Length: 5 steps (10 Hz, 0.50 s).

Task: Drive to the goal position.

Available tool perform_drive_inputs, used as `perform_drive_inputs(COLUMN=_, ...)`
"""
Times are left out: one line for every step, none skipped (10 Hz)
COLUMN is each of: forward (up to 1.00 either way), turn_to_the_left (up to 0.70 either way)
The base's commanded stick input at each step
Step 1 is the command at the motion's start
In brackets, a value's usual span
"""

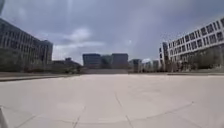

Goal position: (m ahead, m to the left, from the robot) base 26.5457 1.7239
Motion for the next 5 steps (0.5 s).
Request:
perform_drive_inputs(forward=1.00, turn_to_the_left=0.00)
perform_drive_inputs(forward=1.00, turn_to_the_left=0.00)
perform_drive_inputs(forward=1.00, turn_to_the_left=0.00)
perform_drive_inputs(forward=1.00, turn_to_the_left=0.01)
perform_drive_inputs(forward=1.00, turn_to_the_left=0.02)
